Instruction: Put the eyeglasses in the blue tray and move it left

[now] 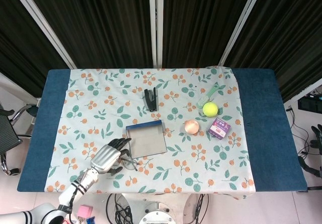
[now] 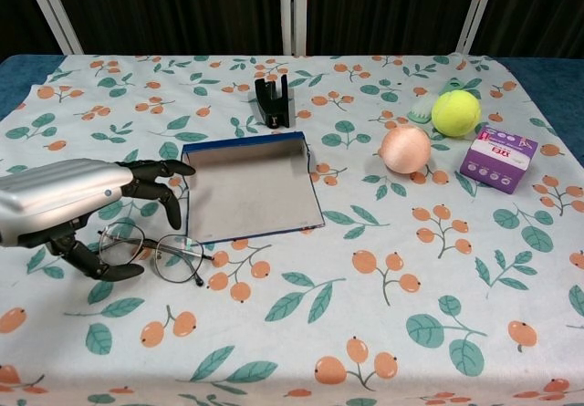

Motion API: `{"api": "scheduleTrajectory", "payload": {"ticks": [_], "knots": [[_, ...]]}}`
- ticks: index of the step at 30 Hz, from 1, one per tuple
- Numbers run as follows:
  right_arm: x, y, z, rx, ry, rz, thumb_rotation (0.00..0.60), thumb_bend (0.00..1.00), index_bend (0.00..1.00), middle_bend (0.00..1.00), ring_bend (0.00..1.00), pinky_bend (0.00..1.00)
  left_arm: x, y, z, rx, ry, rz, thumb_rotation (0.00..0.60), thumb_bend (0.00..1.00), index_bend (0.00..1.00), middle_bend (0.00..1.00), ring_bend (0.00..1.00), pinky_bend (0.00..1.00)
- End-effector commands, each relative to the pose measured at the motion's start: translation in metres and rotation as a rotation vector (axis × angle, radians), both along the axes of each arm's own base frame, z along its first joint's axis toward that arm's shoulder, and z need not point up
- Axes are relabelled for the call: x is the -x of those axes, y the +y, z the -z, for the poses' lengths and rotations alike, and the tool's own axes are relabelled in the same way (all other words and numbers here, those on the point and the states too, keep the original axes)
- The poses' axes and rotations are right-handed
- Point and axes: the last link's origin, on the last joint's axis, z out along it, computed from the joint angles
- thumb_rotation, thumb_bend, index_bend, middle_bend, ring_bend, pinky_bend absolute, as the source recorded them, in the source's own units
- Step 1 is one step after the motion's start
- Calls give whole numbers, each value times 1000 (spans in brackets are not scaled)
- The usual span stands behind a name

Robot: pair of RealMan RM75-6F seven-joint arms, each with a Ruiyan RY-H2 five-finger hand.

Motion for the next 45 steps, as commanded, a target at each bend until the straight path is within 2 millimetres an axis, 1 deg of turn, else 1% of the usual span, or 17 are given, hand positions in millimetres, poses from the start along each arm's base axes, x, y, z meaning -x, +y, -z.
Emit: {"api": "scheduleTrajectory", "payload": {"ticks": [1,6,11,19,22,27,30,34,38,41,45], "knots": [[0,0,0,-1,0,1,600,200,0,0,0,0,0,2,0,-7,3,0,600,274,401,37,58,135],[1,-1,1,-5,0,4,600,200,0,0,0,0,0,4,0,-11,9,-4,600,301,463,40,58,135],[1,-1,2,-8,-1,5,600,200,0,0,0,0,-1,5,2,-8,-1,-12,600,331,483,42,58,135],[4,1,1,-7,-1,14,600,200,0,0,0,0,-1,6,6,2,-2,-18,600,347,512,47,58,135],[5,1,0,-5,-2,16,600,200,0,0,0,0,-2,7,7,-2,-9,-22,600,381,537,54,58,135],[6,1,1,-8,-4,17,600,200,0,0,0,0,-3,7,8,-10,-20,-26,600,485,588,77,58,135],[6,0,2,-10,-6,17,600,200,0,0,0,0,-3,9,7,-20,-27,-34,600,513,617,84,58,135],[7,1,2,-6,-7,19,600,200,0,0,0,0,-6,9,5,-42,-46,-44,600,518,634,87,58,135],[8,1,1,-3,-7,20,600,199,0,0,0,0,-17,8,0,-63,-87,-55,600,535,643,88,58,135],[8,1,2,-4,-9,18,600,200,0,0,0,0,-30,9,-2,-85,-94,-46,600,537,651,88,58,135],[8,2,2,-3,-15,14,600,200,0,0,0,0,-55,11,1,-115,-101,-36,600,538,660,88,54,135]]}}
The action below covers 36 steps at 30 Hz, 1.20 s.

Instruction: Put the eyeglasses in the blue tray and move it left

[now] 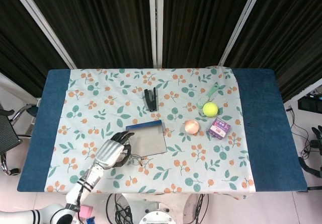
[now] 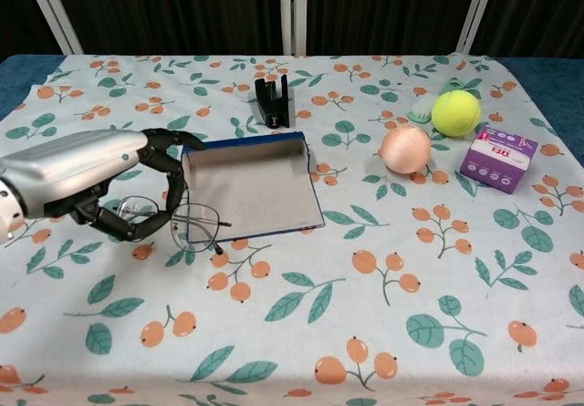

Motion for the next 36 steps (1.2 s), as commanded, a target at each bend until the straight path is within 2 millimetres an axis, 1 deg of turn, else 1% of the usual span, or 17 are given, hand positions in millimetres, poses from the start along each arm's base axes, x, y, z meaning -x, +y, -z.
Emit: {"api": "scheduleTrajectory", "payload": {"ticks": [1,5,9,13,16,21,24,26,30,36], "knots": [[0,1,-1,5,-3,-3,600,200,0,0,0,0,-29,3,3,-35,-19,7,600,537,665,88,50,135],[2,4,-5,21,-6,-2,600,200,0,0,0,0,-47,9,16,-25,-3,0,600,537,674,88,45,136],[4,7,-10,35,-11,2,600,200,0,0,0,0,-64,22,32,-13,-4,-1,600,537,674,88,45,135],[6,10,-13,42,-14,4,600,200,0,0,0,0,-75,31,45,-16,9,17,600,538,675,88,45,135],[7,10,-15,47,-17,8,600,200,0,0,0,0,-82,38,52,-16,11,-2,600,538,677,88,46,135],[8,9,-16,47,-18,9,600,200,0,0,0,0,-88,54,59,-41,41,-68,600,543,679,88,45,135],[9,8,-17,49,-19,12,600,200,0,0,0,0,-90,63,59,-49,36,-134,600,545,679,88,45,135],[9,7,-17,48,-18,16,600,200,0,0,0,0,-91,68,58,-59,41,-143,600,545,679,88,45,135],[10,6,-17,47,-19,23,600,200,0,0,0,0,-89,80,57,-81,47,-175,600,548,682,88,44,135],[9,4,-16,44,-15,21,600,200,0,0,0,0,-83,88,56,-99,79,-216,600,552,683,88,43,135]]}}
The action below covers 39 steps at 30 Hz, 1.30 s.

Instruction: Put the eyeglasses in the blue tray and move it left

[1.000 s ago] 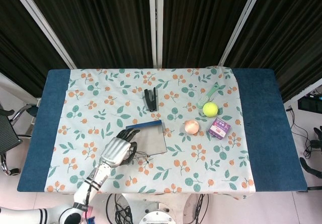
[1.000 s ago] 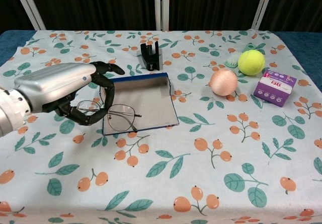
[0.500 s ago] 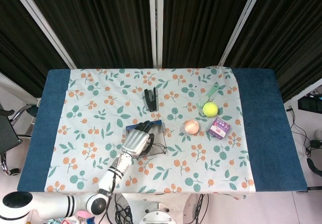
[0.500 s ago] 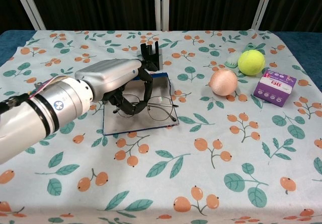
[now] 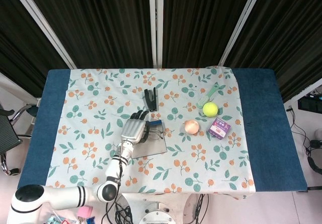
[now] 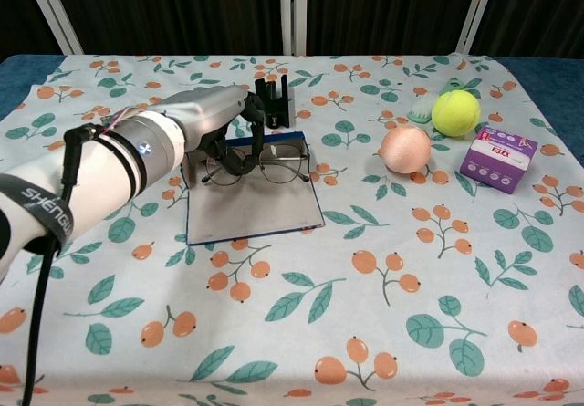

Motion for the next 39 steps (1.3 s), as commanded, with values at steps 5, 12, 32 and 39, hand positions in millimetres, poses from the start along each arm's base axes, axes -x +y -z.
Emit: {"api": "scheduleTrajectory", "payload": {"ticks": [5,12,32,39], "knots": [[-2,-2,1,-2,5,0,600,200,0,0,0,0,4,7,-2,-29,29,-45,600,566,684,88,44,135],[-2,-1,1,-4,8,4,600,201,0,0,0,0,7,6,-1,-18,55,-59,600,574,650,88,44,135],[-1,2,-1,4,5,2,600,203,0,0,0,0,6,-1,-6,-37,52,-29,600,552,197,68,44,135],[0,4,-3,9,5,2,600,206,0,0,0,0,5,-5,-8,-33,49,-15,600,535,116,64,44,135]]}}
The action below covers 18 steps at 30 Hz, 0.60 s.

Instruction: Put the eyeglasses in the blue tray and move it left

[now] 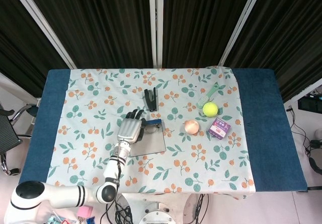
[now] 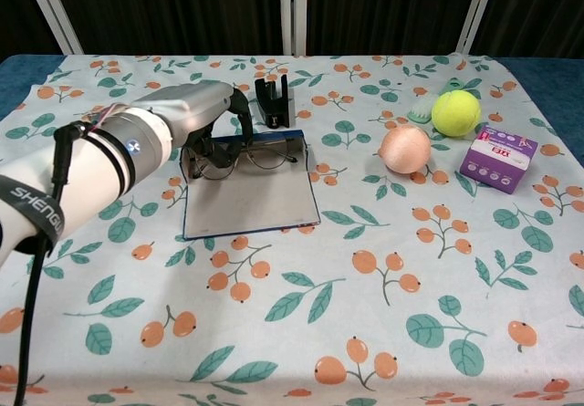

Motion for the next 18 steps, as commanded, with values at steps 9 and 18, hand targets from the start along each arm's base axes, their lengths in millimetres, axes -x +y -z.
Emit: {"api": "scheduleTrajectory", "payload": {"ticks": [9,18], "knots": [[0,1,0,1,-1,1,600,207,0,0,0,0,-1,-5,-5,-21,-13,32,600,530,63,64,44,135],[-1,-1,1,-4,3,-1,600,206,0,0,0,0,1,-8,-10,-11,-19,39,600,513,70,52,44,135]]}}
